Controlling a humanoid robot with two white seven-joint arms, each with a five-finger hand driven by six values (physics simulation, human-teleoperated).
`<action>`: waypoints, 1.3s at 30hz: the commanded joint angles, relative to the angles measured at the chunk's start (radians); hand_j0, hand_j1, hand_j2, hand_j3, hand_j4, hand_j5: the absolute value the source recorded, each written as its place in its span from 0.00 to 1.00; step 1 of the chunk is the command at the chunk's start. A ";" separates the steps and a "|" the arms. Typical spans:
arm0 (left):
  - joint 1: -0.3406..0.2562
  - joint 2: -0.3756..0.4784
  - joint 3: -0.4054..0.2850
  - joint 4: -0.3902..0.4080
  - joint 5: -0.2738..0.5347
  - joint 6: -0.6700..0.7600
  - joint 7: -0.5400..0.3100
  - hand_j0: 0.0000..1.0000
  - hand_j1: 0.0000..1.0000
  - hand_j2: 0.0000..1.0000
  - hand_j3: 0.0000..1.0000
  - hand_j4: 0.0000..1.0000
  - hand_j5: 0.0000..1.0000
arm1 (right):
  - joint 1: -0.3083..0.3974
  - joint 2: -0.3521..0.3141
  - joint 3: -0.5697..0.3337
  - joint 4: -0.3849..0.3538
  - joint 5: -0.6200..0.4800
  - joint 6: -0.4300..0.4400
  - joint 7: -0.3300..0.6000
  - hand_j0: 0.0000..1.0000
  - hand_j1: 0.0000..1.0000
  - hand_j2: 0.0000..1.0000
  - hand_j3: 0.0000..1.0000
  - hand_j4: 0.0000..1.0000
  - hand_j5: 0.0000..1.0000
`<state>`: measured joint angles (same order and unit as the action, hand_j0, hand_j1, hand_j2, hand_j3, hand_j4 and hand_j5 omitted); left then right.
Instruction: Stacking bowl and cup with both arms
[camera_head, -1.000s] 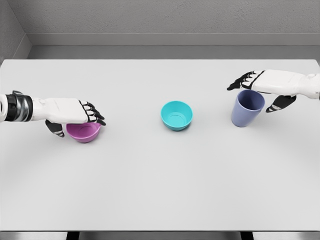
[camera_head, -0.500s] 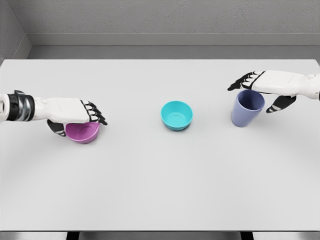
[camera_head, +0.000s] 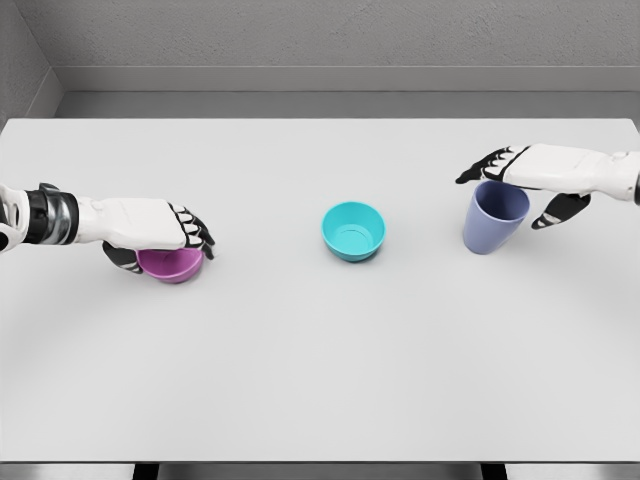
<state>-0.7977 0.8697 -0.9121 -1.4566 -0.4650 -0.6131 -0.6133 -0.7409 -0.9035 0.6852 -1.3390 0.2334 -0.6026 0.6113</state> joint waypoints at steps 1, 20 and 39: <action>0.000 0.000 -0.002 -0.001 0.002 0.002 0.002 0.63 0.63 0.63 0.63 0.63 0.63 | 0.000 0.012 0.000 0.014 0.010 0.003 0.000 1.00 1.00 1.00 1.00 1.00 1.00; -0.107 -0.109 0.001 -0.027 0.017 0.002 0.002 0.62 0.62 0.62 0.62 0.62 0.62 | -0.014 0.029 0.022 0.037 0.012 0.015 0.000 1.00 1.00 1.00 1.00 1.00 1.00; -0.293 -0.555 -0.054 0.265 0.009 0.002 0.002 0.64 0.64 0.64 0.64 0.64 0.64 | -0.020 0.031 0.023 0.069 0.012 0.014 0.000 1.00 1.00 1.00 1.00 1.00 1.00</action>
<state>-1.0907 0.3740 -0.9555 -1.2813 -0.4585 -0.6140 -0.6121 -0.7624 -0.8718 0.7095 -1.2775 0.2508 -0.5912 0.6113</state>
